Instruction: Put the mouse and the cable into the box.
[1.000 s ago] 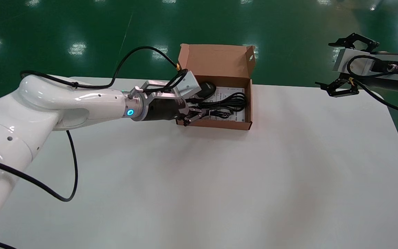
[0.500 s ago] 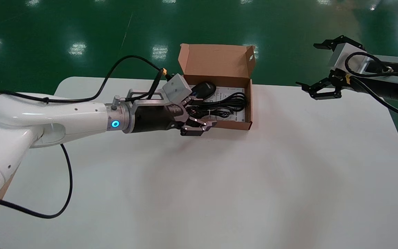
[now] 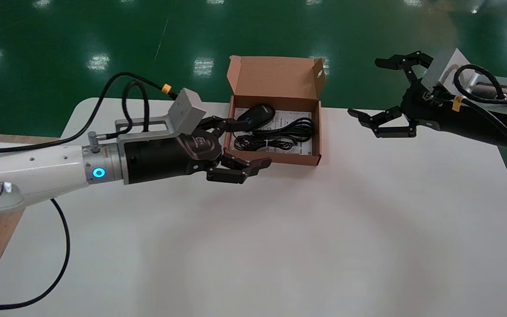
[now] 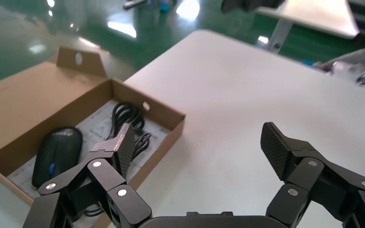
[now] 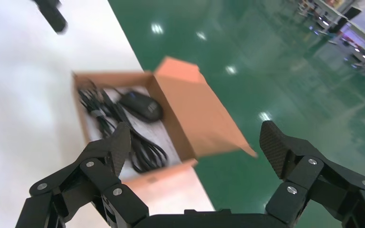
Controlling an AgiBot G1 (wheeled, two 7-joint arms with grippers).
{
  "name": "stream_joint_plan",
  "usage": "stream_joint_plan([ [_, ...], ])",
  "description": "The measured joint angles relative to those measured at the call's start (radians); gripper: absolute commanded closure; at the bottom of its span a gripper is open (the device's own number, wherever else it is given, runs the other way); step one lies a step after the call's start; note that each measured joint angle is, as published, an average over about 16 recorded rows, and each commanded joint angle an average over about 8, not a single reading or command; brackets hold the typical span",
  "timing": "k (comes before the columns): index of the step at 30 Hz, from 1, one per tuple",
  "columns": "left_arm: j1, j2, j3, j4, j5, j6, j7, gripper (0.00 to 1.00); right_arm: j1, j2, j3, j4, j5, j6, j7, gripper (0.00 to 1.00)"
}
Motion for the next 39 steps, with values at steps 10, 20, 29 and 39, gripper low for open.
stream_joint_plan([
  [10, 0.100, -0.125, -0.131, -0.168, -0.067, 0.114, -0.050, 0.00, -0.132, 0.064, 0.071, 0.214, 0.091, -0.085, 0.196, 0.00],
  [20, 0.200, -0.251, -0.261, -0.335, -0.134, 0.228, -0.100, 0.00, -0.264, 0.128, 0.143, 0.429, 0.182, -0.171, 0.393, 0.00],
  [29, 0.286, -0.358, -0.374, -0.480, -0.191, 0.326, -0.143, 0.00, -0.379, 0.183, 0.206, 0.617, 0.262, -0.245, 0.566, 0.00],
  [39, 0.338, -0.425, -0.444, -0.572, -0.225, 0.385, -0.165, 0.00, -0.461, 0.223, 0.250, 0.751, 0.320, -0.299, 0.679, 0.00],
])
